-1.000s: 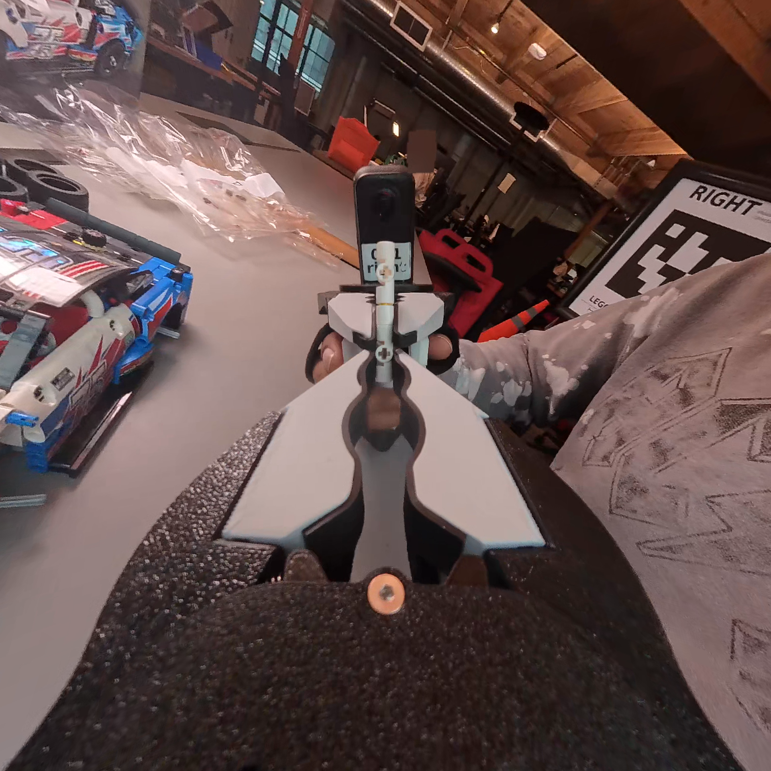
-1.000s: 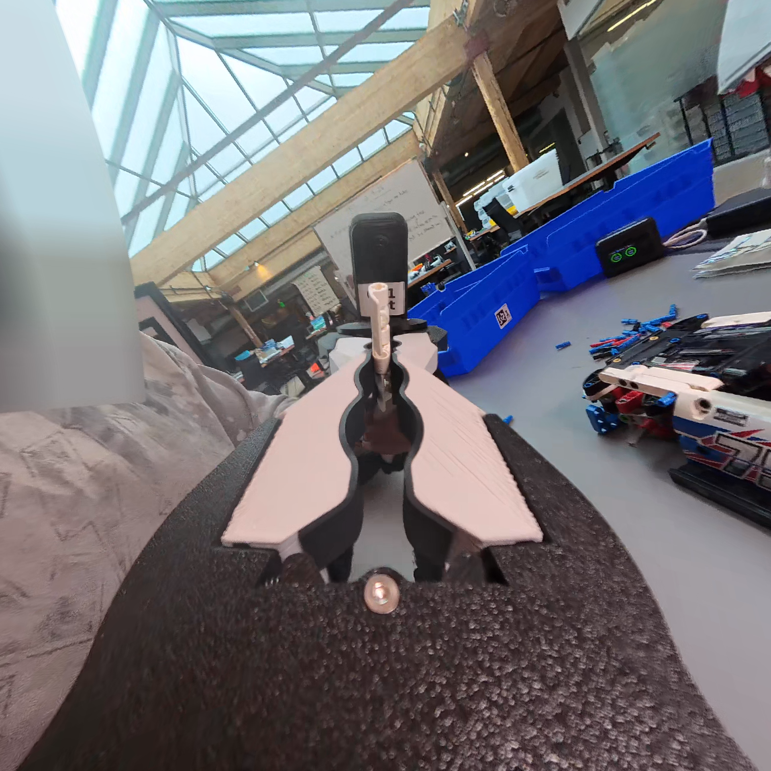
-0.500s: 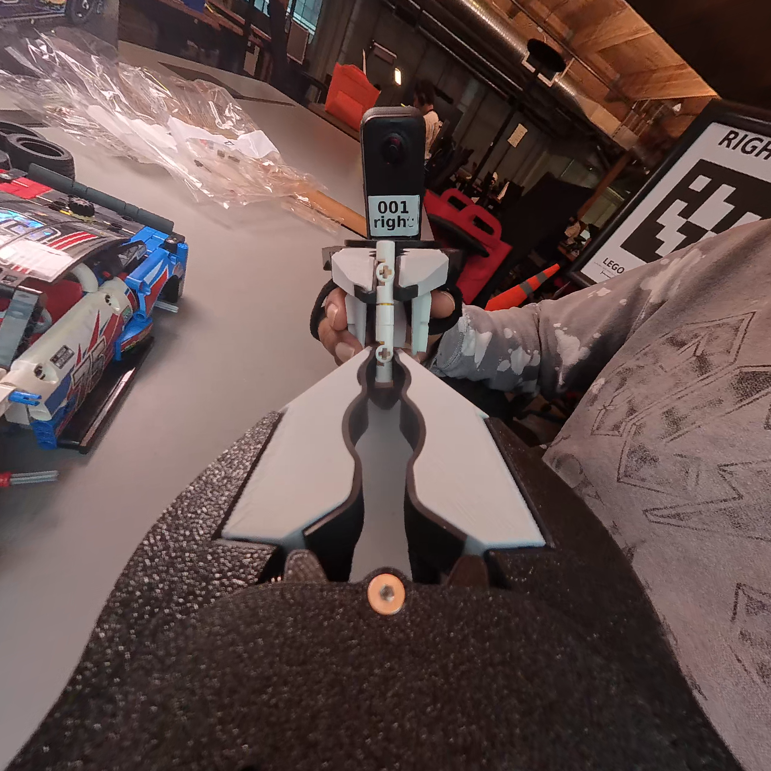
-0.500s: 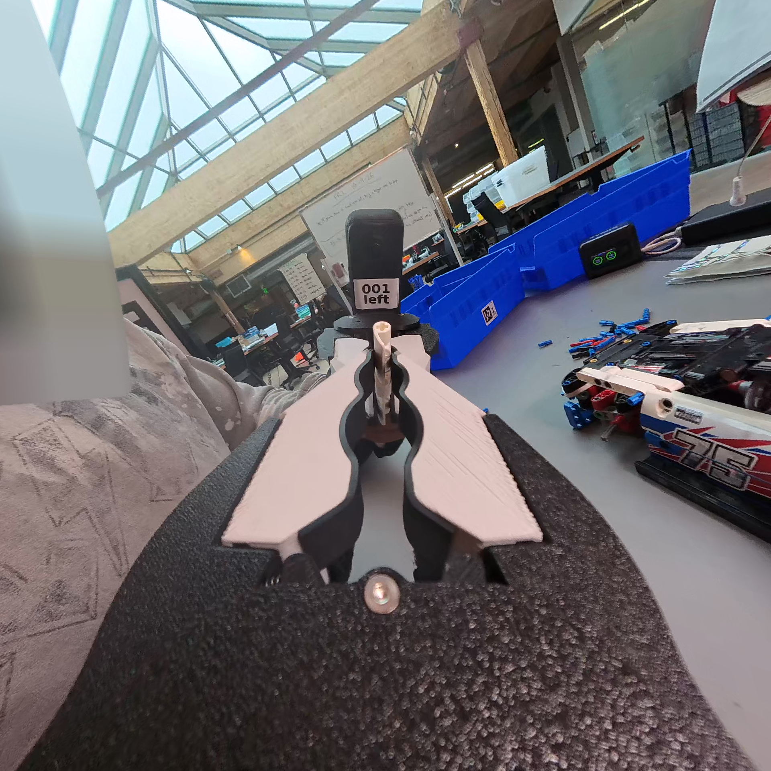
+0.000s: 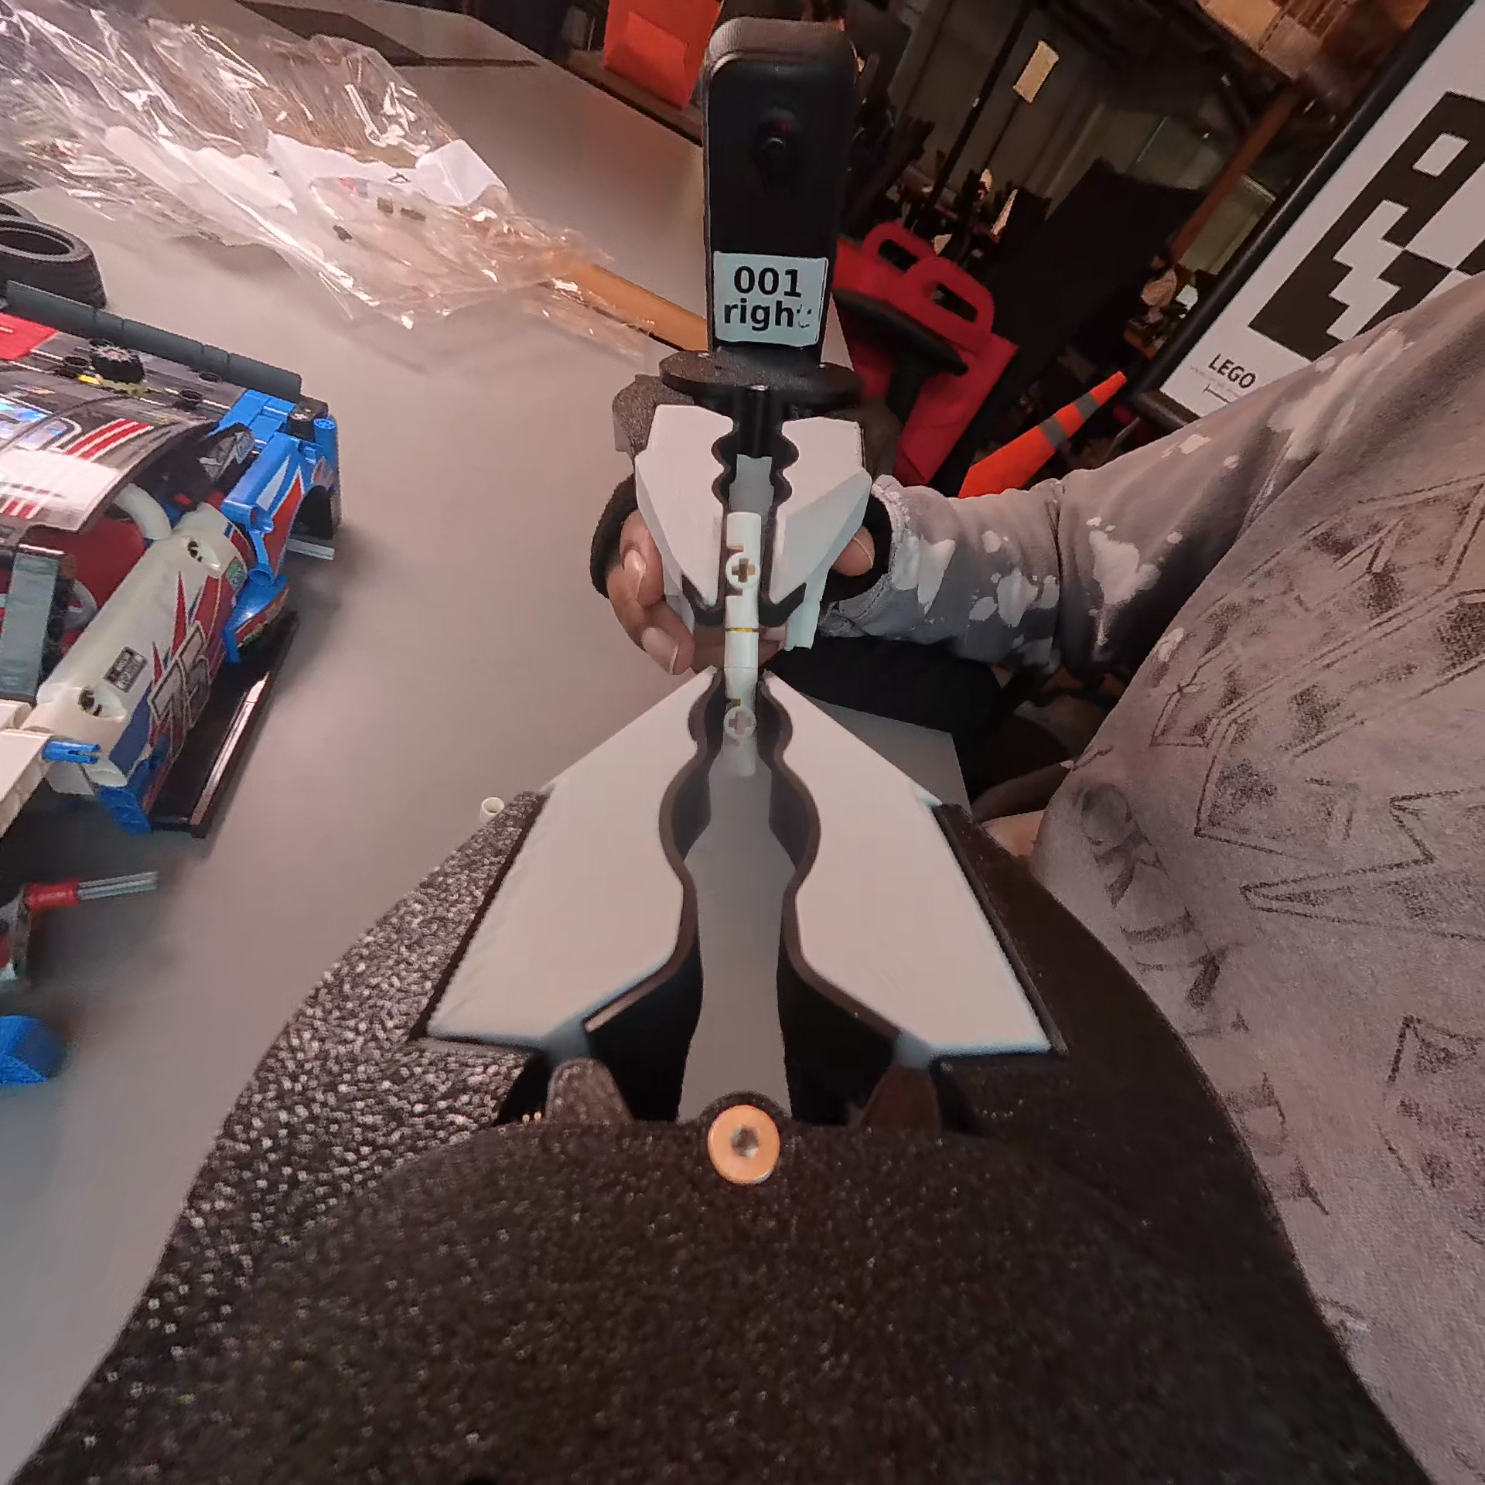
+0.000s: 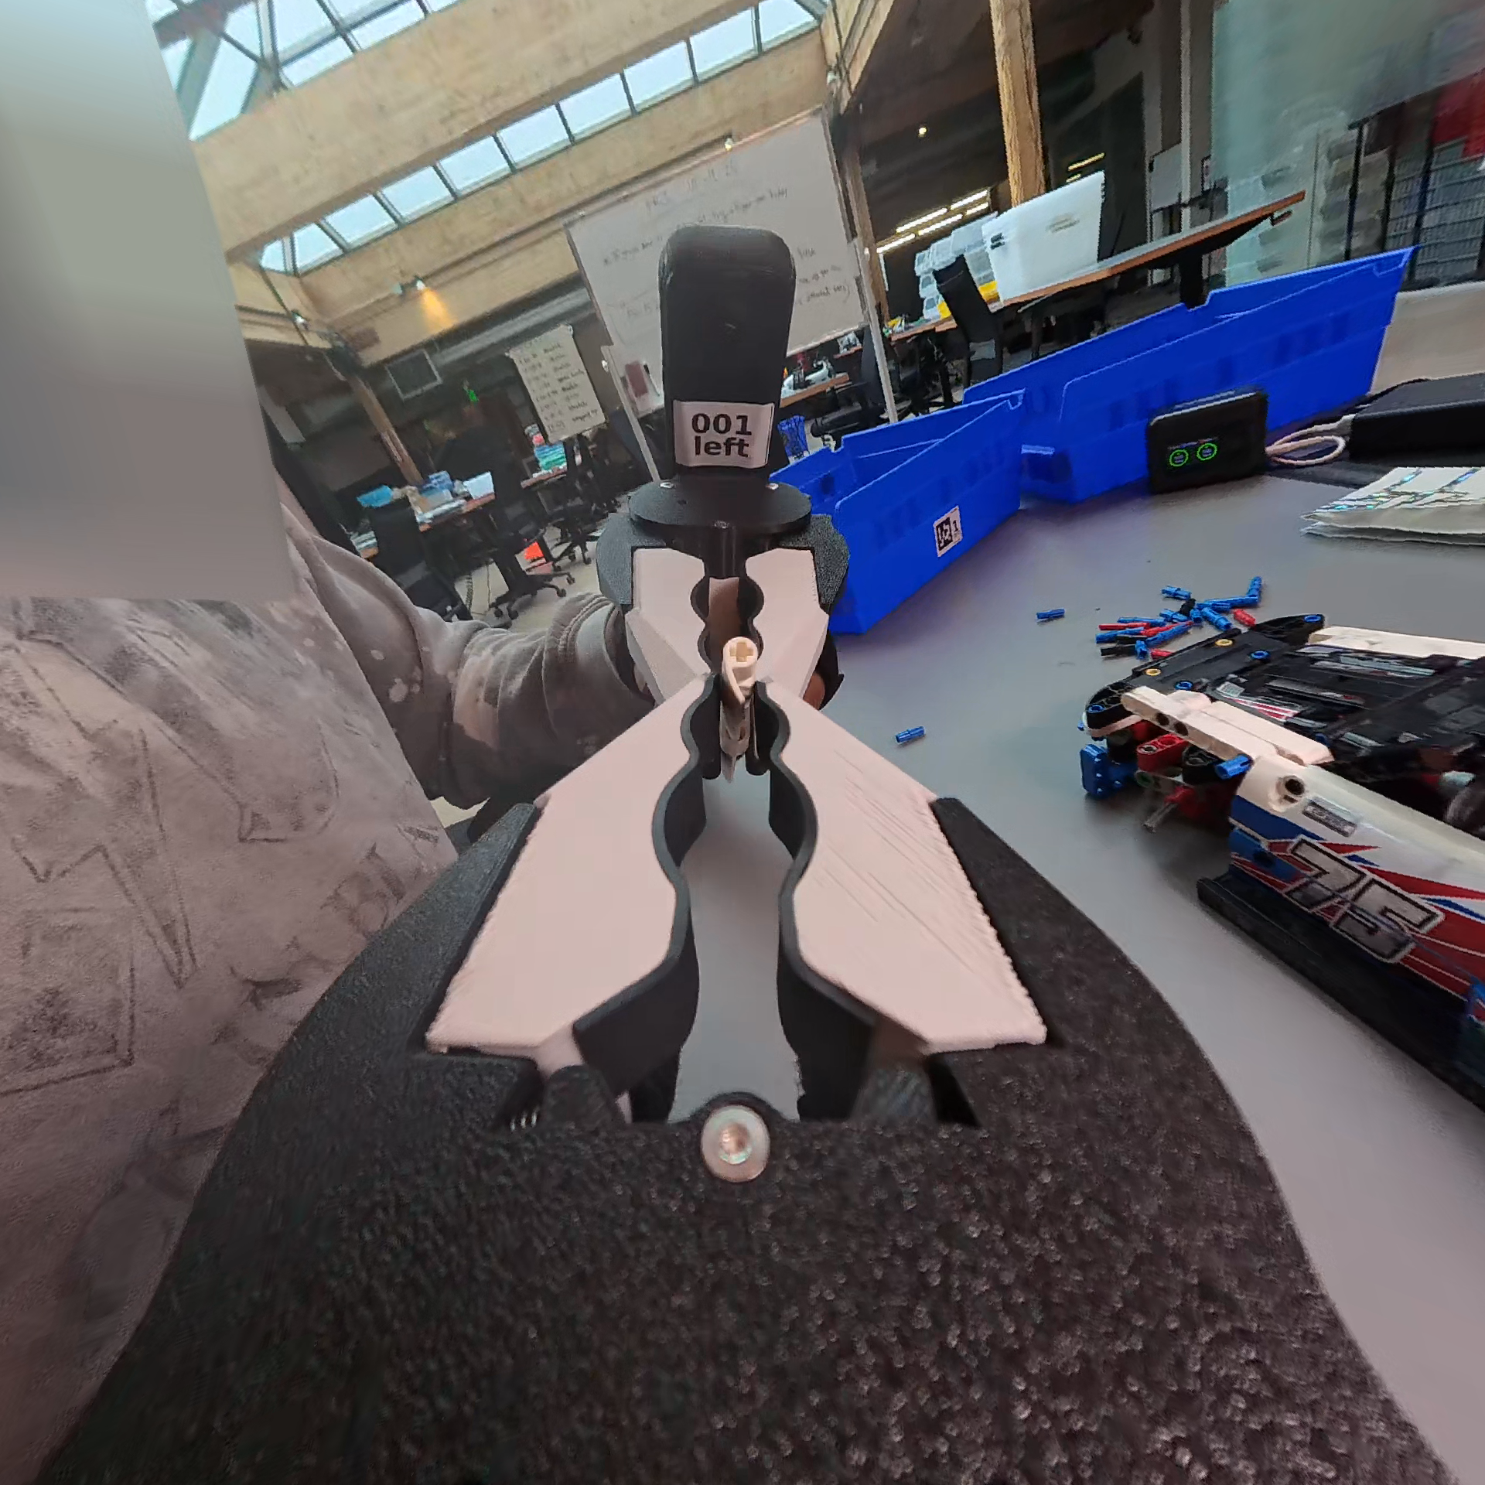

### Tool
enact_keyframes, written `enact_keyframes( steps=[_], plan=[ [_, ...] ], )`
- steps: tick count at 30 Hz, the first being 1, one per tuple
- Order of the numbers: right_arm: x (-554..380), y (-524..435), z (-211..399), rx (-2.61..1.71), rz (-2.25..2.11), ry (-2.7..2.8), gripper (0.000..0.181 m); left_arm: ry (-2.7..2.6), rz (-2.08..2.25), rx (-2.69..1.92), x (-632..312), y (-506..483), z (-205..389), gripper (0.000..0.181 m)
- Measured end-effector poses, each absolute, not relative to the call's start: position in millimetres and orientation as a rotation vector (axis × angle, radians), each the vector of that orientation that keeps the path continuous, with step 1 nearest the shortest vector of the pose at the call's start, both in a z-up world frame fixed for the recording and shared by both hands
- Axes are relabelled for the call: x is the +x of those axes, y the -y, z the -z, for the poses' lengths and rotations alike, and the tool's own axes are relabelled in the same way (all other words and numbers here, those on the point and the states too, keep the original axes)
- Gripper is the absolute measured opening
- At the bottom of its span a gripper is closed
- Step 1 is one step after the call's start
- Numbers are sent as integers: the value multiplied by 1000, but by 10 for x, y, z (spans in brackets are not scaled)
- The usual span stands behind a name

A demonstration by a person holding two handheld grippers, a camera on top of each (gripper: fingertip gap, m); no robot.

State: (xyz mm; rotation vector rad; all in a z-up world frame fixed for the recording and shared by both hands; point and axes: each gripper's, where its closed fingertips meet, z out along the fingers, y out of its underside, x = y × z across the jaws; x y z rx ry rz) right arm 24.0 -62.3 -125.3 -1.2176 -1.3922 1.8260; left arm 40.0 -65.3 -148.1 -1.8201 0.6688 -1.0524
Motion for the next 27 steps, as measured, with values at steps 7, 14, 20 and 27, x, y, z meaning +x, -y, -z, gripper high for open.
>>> enact_keyframes(
  steps=[7, 14, 20, 27],
  plan=[
    [242, 629, 1115, -1184, -1965, 1290, 4, -626, 1157, -1769, 390, 675, 1343, 5],
    [770, -192, 470, -1062, -1864, 893, 5, -479, 1206, -1896, 91, 646, 1712, 5],
    [340, 89, 1312, -1327, -1496, 1319, 6, -446, 1051, -1909, -81, 380, 1682, 5],
    [228, 186, 1942, -1373, -1084, 1651, 6, -316, 1061, -1922, -213, 371, 1801, 5]
  ],
)
